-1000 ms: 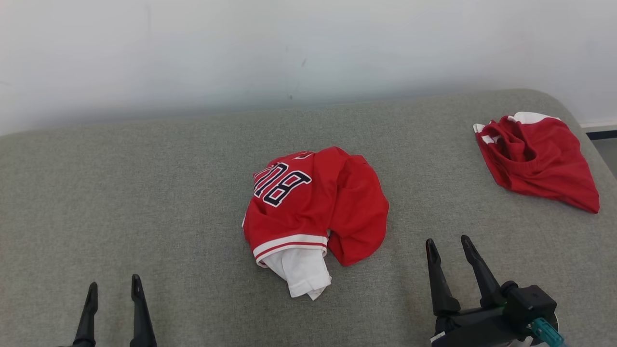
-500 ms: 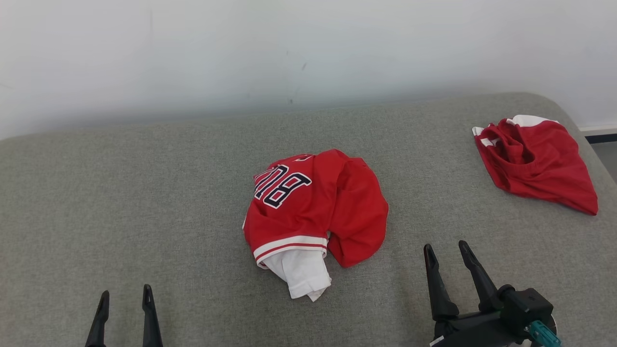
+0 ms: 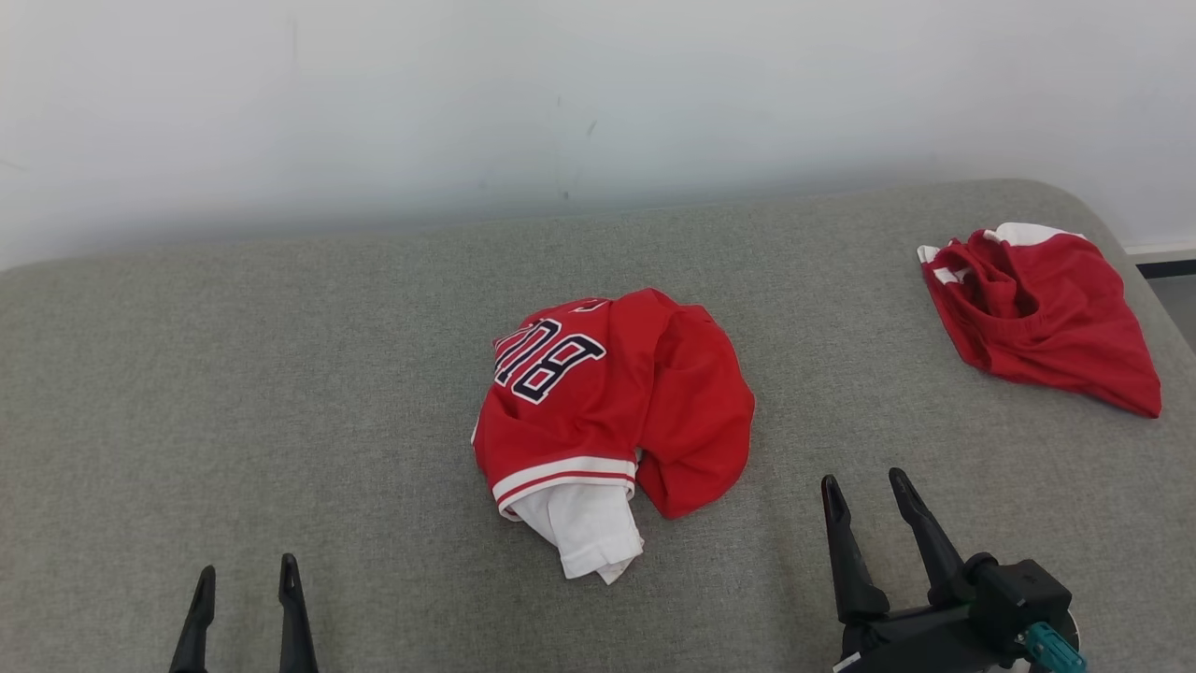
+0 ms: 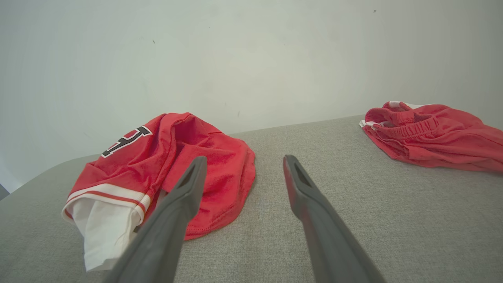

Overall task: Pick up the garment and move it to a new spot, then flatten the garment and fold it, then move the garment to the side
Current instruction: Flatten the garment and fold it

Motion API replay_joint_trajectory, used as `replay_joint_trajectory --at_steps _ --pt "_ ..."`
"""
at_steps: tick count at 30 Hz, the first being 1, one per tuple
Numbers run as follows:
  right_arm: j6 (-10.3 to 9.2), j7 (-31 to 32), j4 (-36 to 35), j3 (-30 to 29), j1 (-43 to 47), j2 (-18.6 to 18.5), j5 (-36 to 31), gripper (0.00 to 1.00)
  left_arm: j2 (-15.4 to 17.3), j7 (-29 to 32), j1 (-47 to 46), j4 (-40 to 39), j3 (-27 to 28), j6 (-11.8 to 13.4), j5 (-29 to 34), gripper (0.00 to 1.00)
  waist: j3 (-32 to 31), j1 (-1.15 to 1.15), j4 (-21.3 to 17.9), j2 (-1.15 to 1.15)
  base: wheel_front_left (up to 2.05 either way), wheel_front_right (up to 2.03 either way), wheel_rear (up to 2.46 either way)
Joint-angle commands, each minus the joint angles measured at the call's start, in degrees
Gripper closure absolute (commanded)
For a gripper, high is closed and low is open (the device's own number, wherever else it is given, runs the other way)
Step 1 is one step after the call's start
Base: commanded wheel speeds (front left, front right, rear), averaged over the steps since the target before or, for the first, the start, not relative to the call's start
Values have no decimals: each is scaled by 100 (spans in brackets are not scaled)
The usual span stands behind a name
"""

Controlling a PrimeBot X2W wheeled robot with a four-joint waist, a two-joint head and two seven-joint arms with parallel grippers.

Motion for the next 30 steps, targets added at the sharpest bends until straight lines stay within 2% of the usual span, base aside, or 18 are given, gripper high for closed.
replay_joint_trajectory --at_steps 1,23,30 --pt "-11 -3 -10 7 63 -16 -43 0 -10 -14 9 -4 3 28 3 0 3 0 2 0 0 0 0" --pt "-11 -4 48 39 47 -45 2 0 -12 -13 -8 96 -45 45 -49 0 -32 0 9 0 0 0 0" --pt "-11 -4 75 75 64 -41 30 0 -9 -13 -265 394 -588 -124 -128 0 -76 0 -3 0 0 0 0"
